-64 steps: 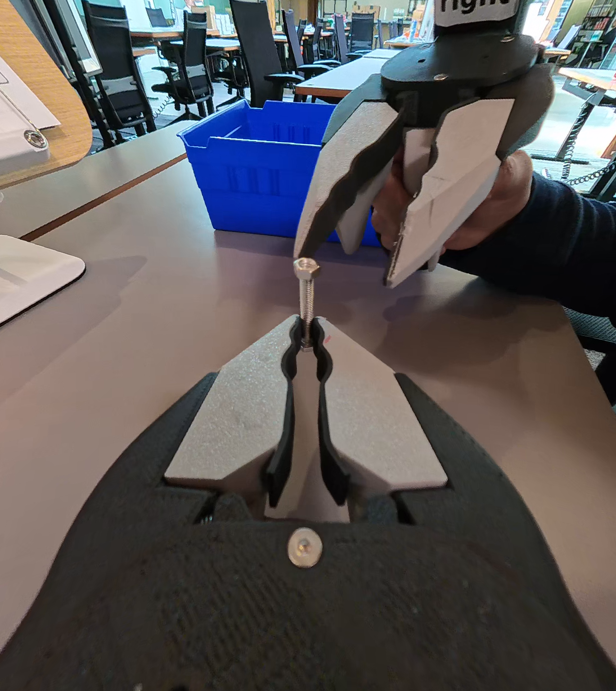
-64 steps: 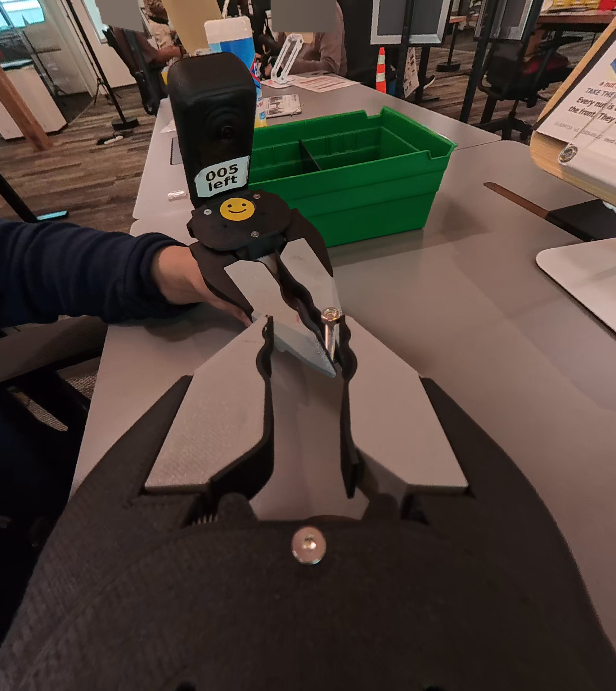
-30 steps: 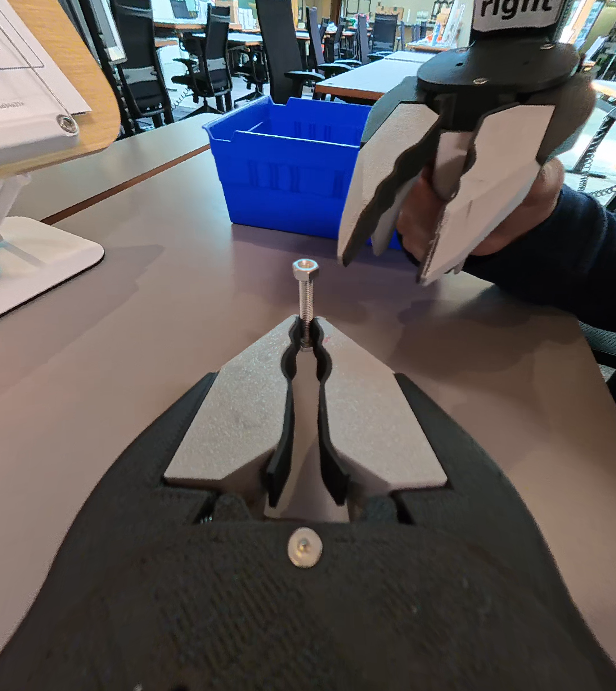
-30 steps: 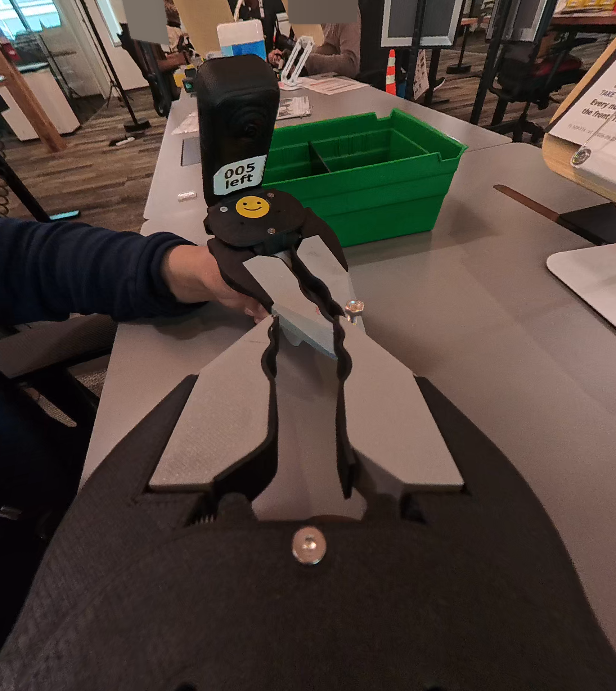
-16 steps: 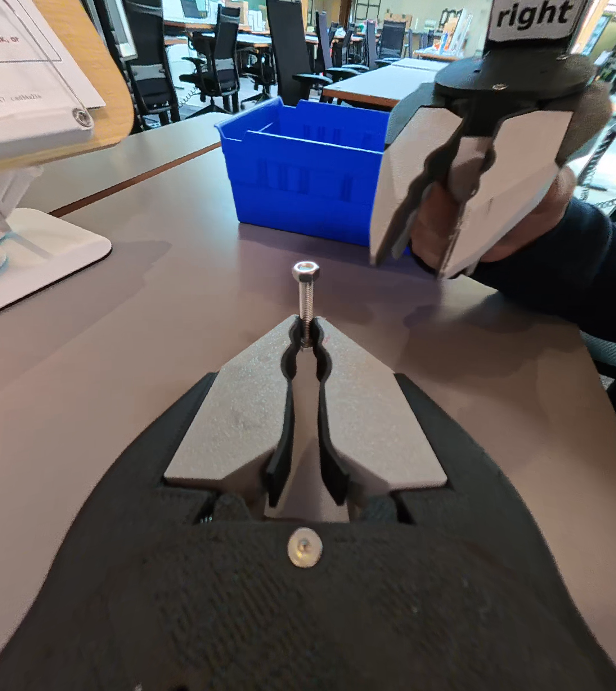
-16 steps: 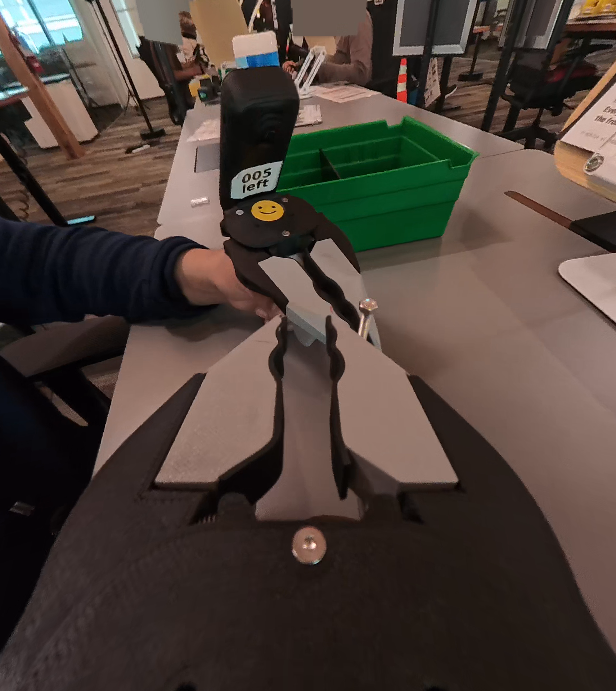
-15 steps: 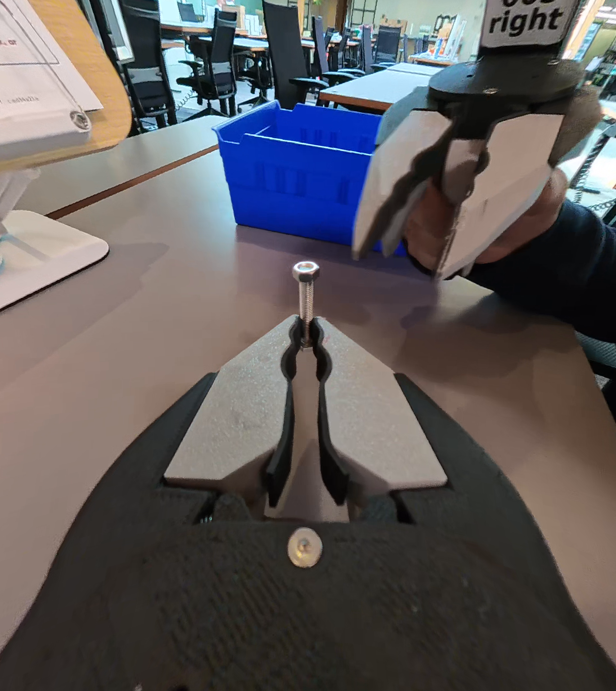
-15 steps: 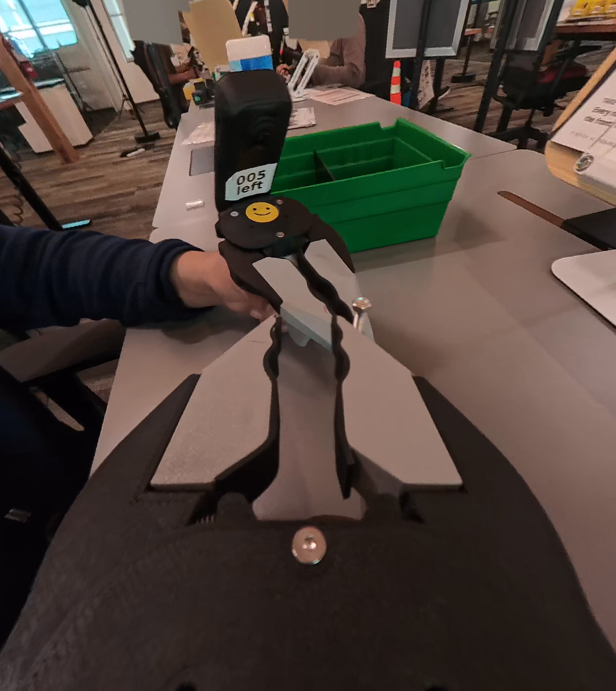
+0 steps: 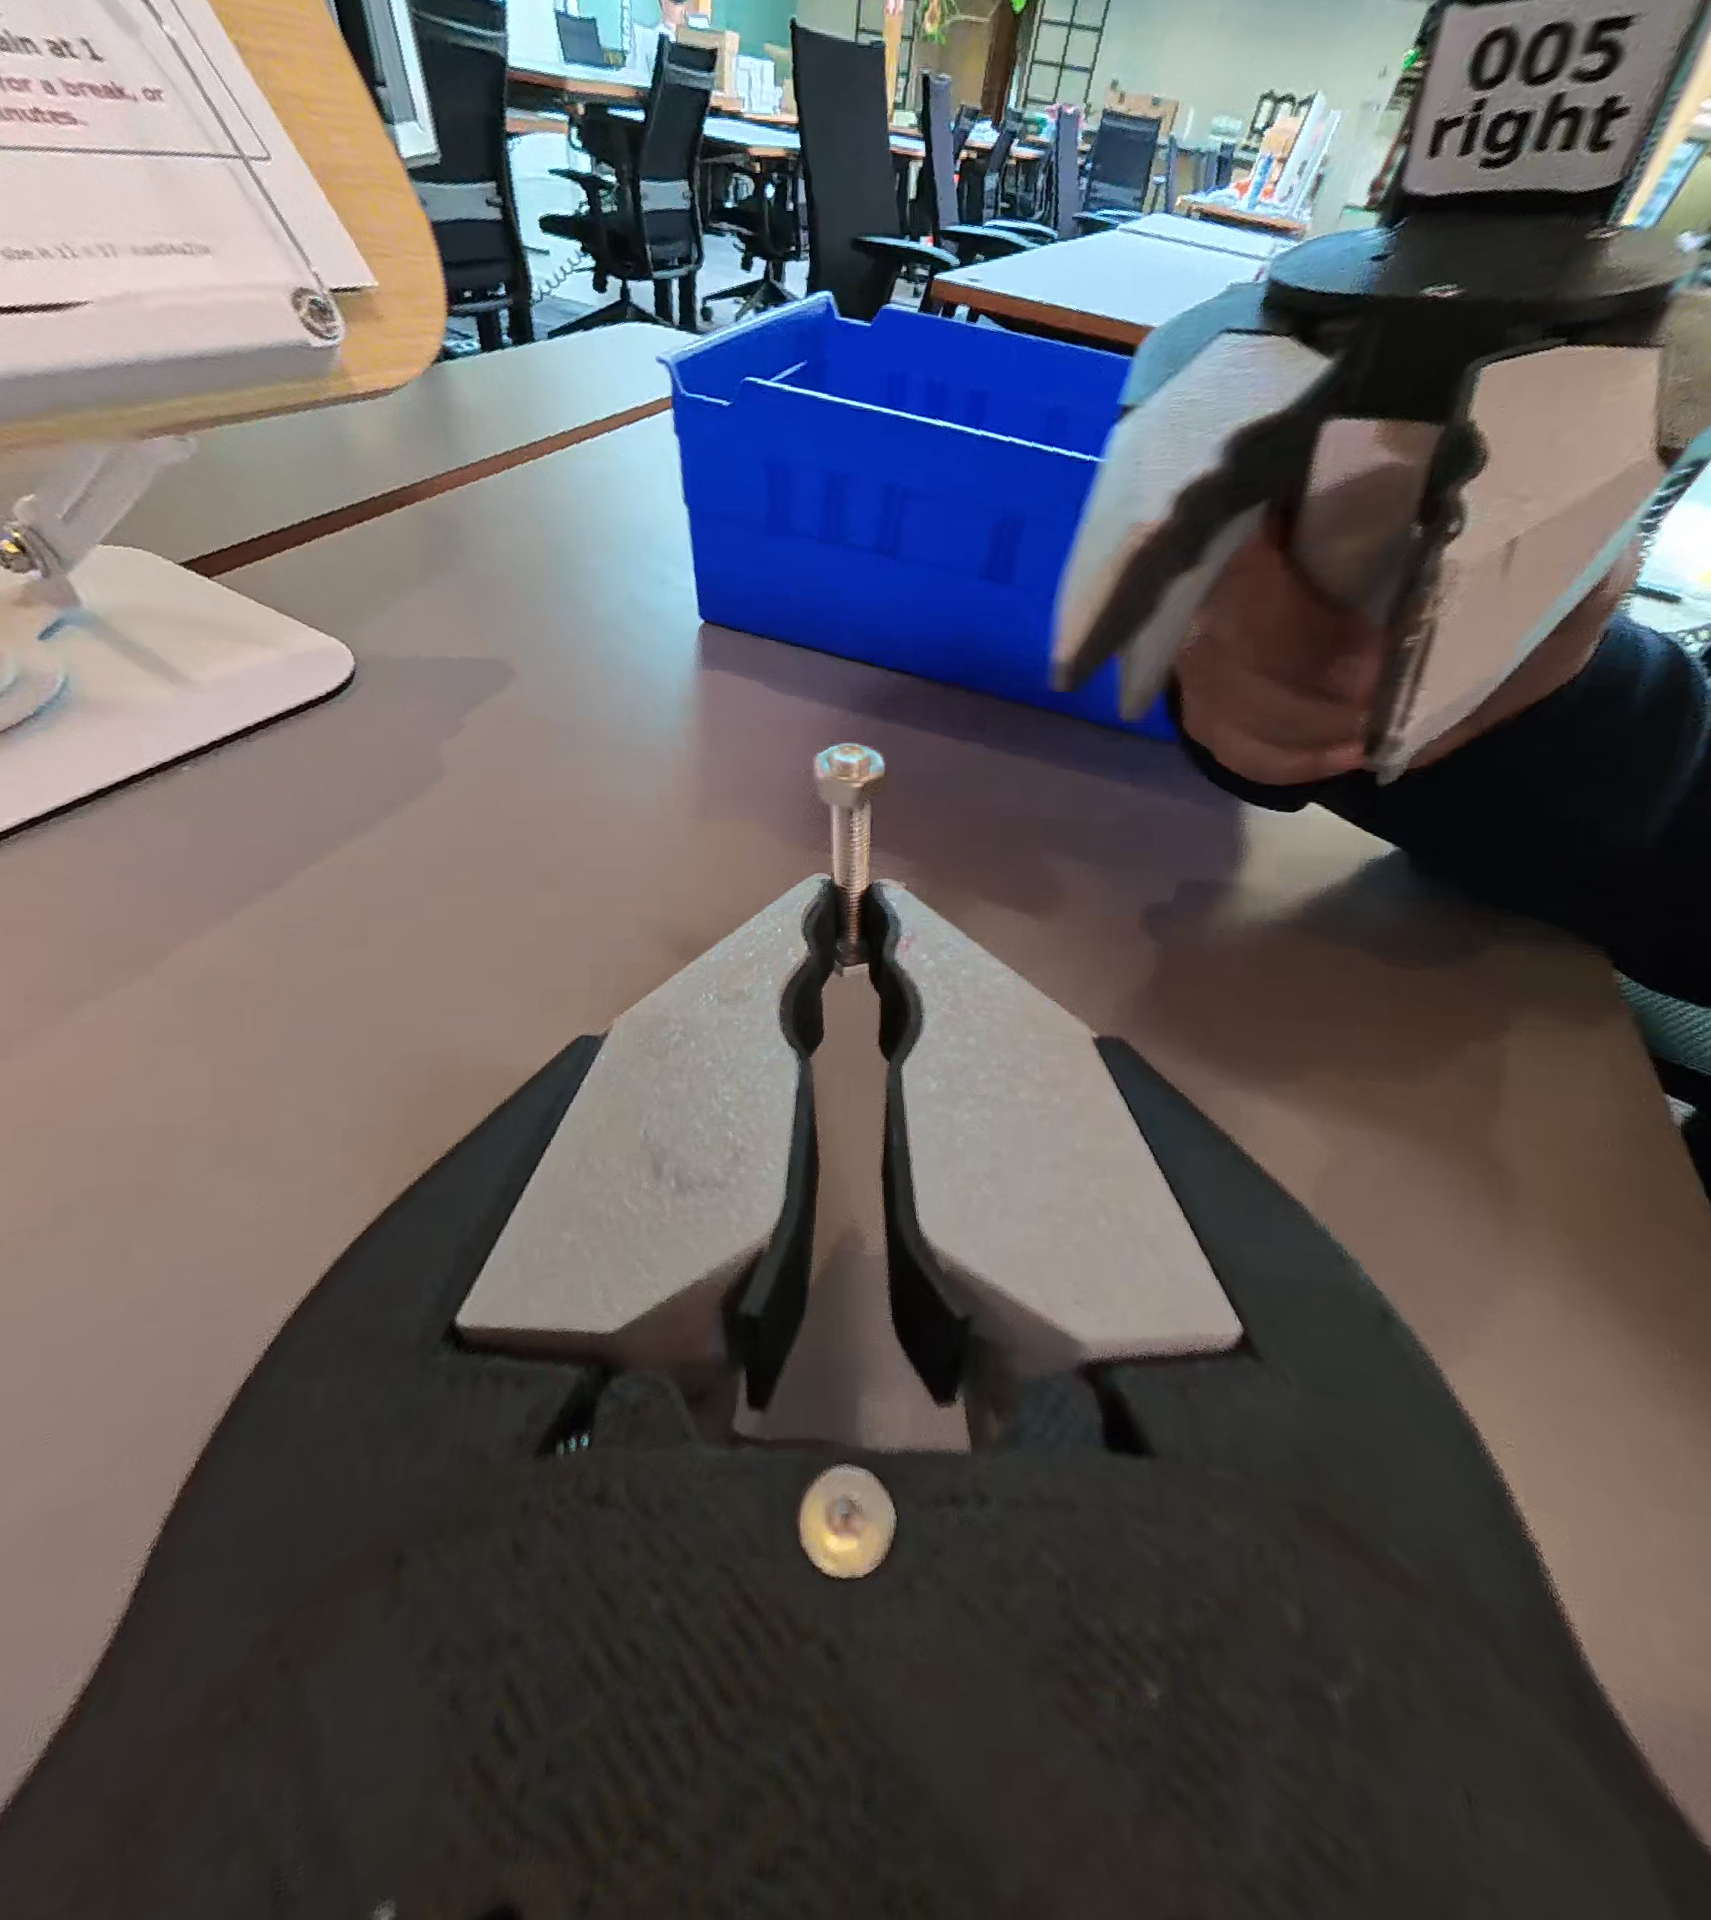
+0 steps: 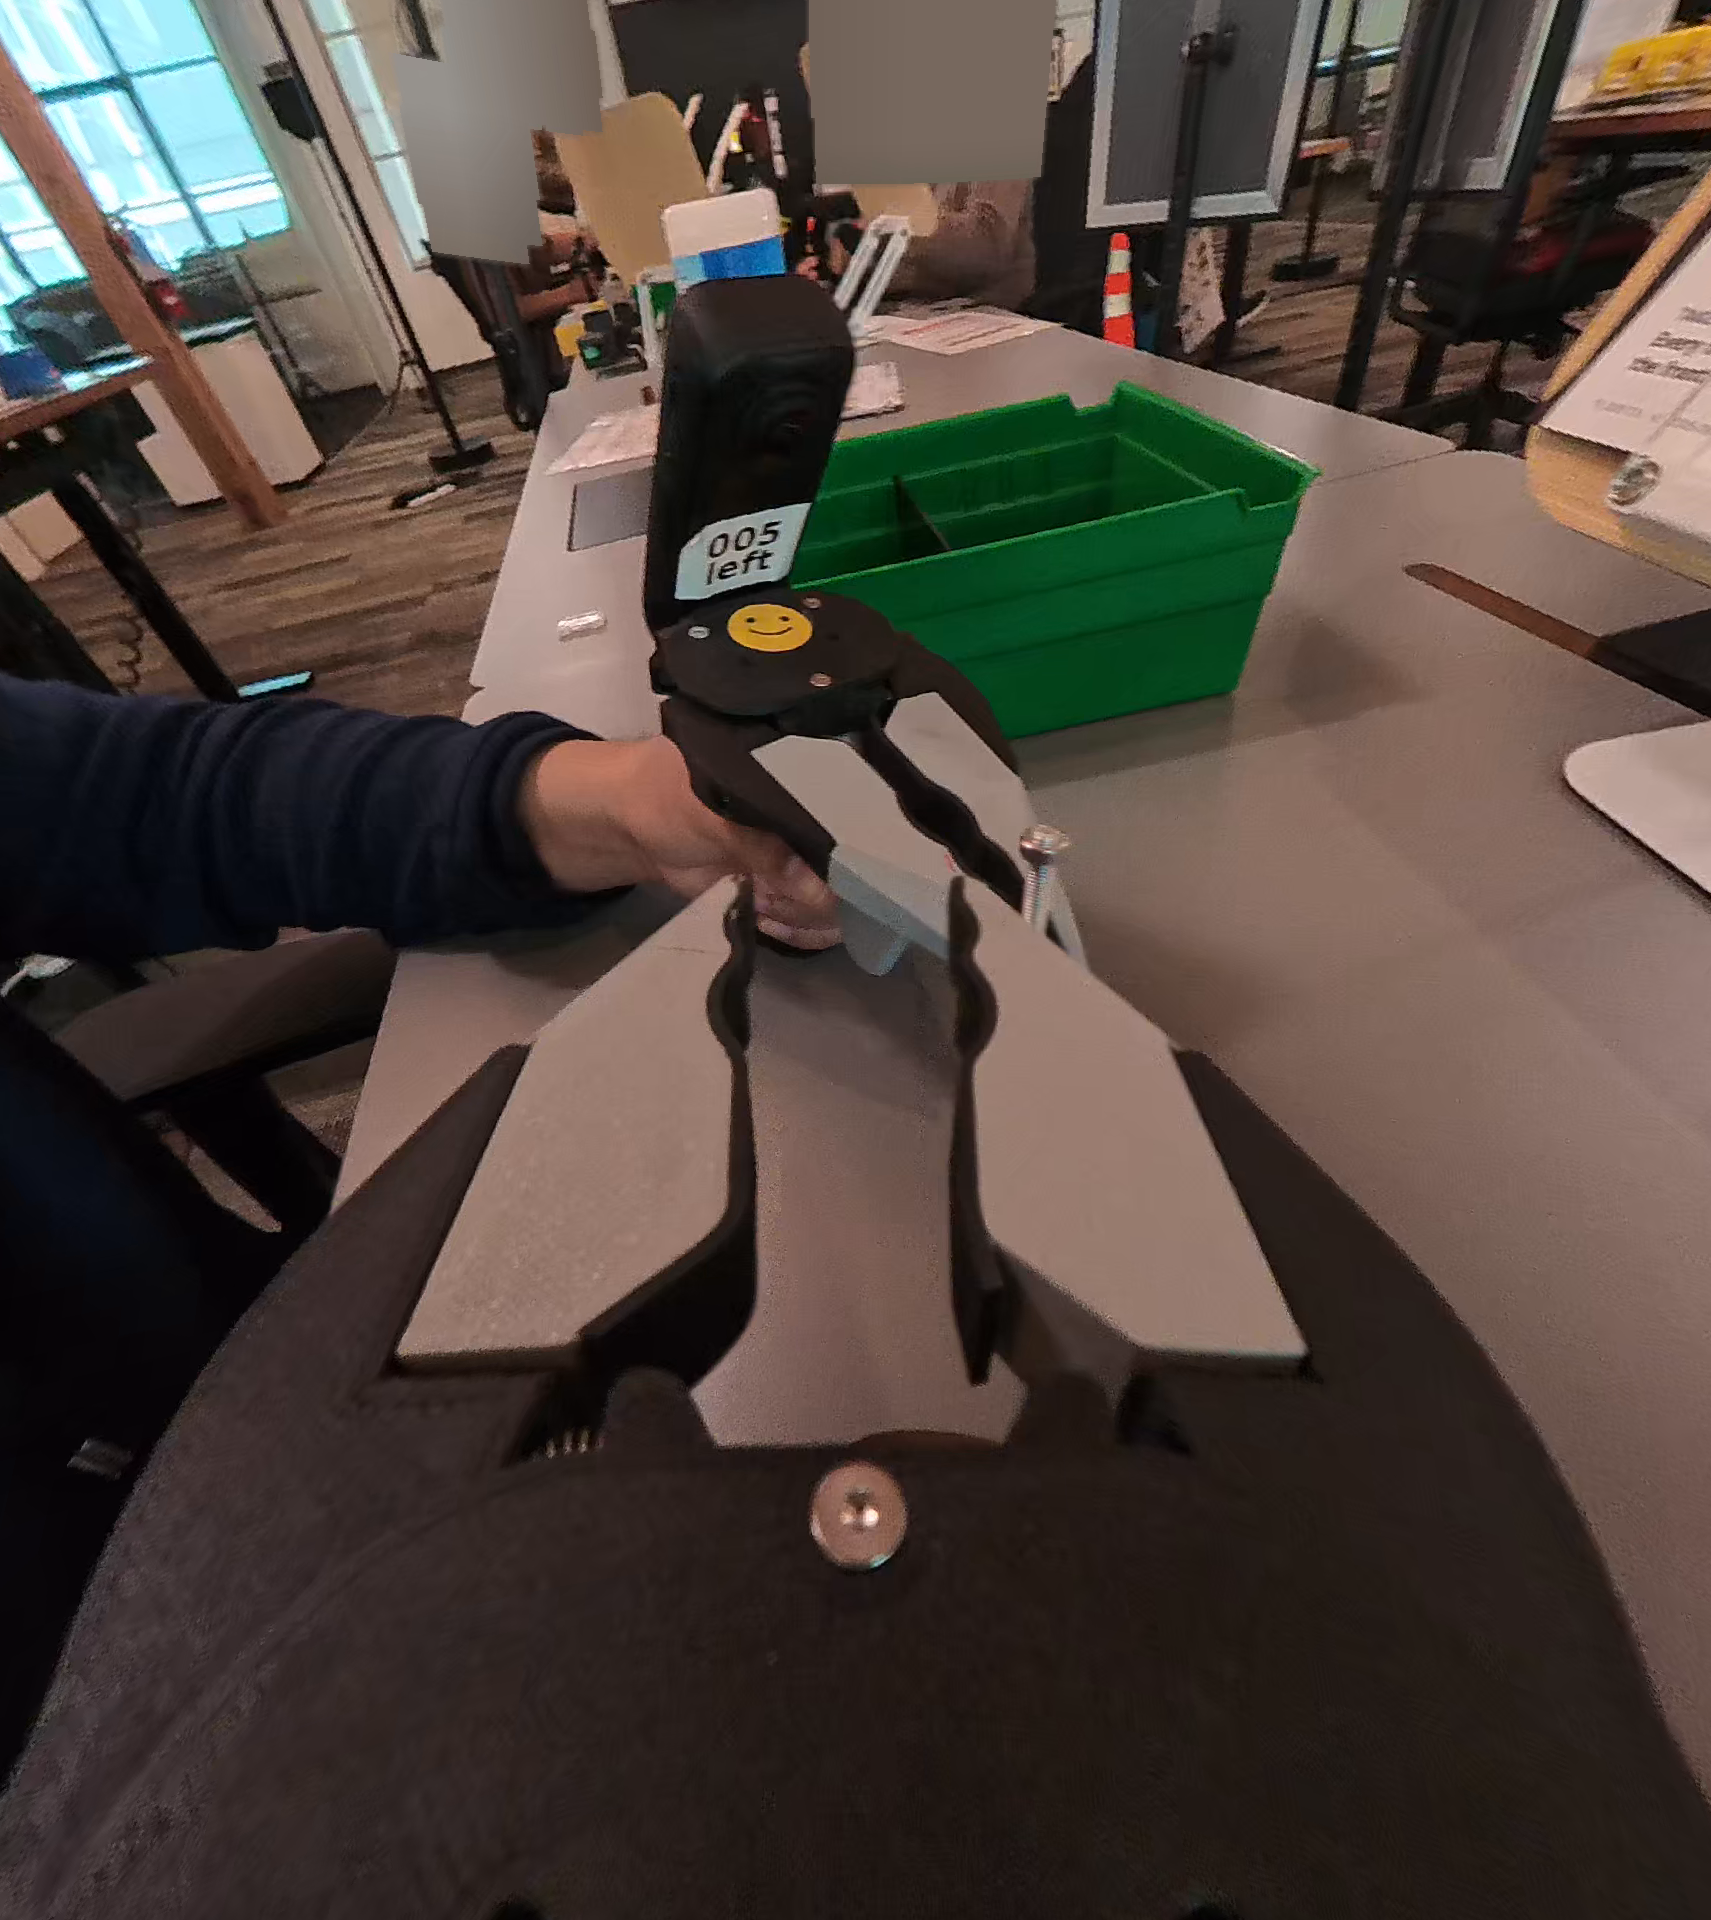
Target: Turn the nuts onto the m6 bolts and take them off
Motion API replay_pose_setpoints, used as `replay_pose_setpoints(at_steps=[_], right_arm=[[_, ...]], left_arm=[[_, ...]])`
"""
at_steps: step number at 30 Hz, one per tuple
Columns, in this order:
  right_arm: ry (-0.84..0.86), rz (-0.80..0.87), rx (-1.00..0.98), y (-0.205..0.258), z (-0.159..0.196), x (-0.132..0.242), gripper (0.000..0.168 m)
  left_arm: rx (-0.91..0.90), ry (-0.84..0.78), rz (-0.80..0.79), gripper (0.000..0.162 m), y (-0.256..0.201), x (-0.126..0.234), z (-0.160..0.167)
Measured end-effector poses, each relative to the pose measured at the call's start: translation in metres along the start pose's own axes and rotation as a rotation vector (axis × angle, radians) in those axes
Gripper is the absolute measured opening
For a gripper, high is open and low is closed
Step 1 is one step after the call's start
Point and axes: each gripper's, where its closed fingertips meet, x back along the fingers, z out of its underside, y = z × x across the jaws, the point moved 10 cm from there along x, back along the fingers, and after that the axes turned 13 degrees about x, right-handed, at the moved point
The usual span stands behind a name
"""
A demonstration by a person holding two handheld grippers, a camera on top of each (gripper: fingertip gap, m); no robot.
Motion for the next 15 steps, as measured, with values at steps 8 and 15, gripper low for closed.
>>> replay_pose_setpoints(at_steps=[8,15], right_arm=[[0.065,-0.039,-0.03,0.003,0.009,-0.014,0.045],[-0.034,-0.05,-0.075,-0.002,0.001,0.0,0.036]], left_arm=[[-0.078,0.064,0.115,0.004,-0.024,-0.012,0.006],[0.076,-0.035,-0.128,0.003,0.024,0.014,-0.005]])
